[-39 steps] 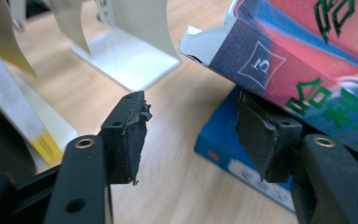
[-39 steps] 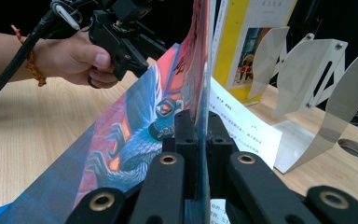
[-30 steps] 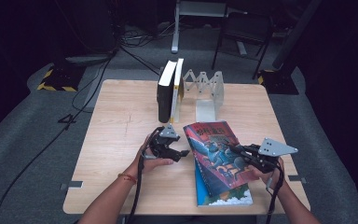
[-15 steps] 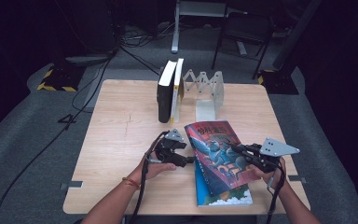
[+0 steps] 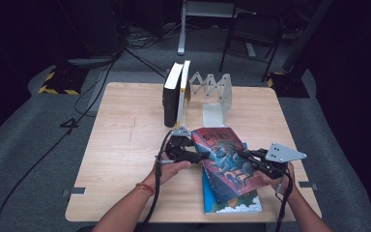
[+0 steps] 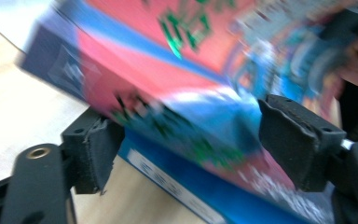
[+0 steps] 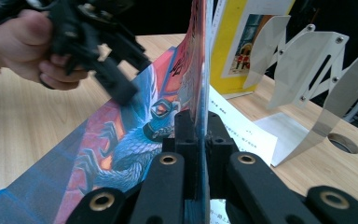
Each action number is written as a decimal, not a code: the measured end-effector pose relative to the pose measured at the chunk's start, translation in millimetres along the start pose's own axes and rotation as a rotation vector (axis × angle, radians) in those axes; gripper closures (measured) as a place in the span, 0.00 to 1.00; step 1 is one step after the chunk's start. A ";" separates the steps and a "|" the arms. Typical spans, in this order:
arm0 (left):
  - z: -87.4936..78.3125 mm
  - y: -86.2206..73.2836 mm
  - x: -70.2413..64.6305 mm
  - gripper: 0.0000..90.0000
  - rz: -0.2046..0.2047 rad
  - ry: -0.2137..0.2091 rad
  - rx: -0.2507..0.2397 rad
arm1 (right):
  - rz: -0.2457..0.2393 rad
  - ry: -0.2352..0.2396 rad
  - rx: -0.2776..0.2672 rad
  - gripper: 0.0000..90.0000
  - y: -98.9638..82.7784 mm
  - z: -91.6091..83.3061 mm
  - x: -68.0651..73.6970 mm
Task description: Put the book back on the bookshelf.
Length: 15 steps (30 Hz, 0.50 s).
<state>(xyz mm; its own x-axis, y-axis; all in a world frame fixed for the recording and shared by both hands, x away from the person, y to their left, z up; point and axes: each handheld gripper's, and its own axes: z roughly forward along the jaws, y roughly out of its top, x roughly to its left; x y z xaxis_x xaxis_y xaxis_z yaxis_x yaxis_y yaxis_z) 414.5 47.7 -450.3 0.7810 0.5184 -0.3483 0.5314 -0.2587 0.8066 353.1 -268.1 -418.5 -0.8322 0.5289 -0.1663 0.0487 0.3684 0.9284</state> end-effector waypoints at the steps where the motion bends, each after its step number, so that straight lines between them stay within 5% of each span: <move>1: 0.2 2.0 0.9 0.29 -0.009 -0.001 -0.010 | -0.006 0.001 0.000 0.96 1.5 -0.5 0.5; 7: -15.0 16.2 -2.7 0.46 0.026 0.037 -0.100 | 0.003 -0.011 -0.034 0.96 7.4 -7.8 -3.3; 15: -26.5 36.8 -14.3 0.56 0.123 0.075 -0.117 | -0.001 -0.039 -0.060 0.96 9.8 -11.0 -6.2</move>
<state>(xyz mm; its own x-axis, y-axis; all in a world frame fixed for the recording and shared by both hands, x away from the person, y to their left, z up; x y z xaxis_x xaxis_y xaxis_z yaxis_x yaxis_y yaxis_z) 414.2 52.4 -402.9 0.8091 0.5488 -0.2102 0.3877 -0.2295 0.8928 352.6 -276.2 -404.6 -0.8100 0.5585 -0.1787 0.0139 0.3228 0.9464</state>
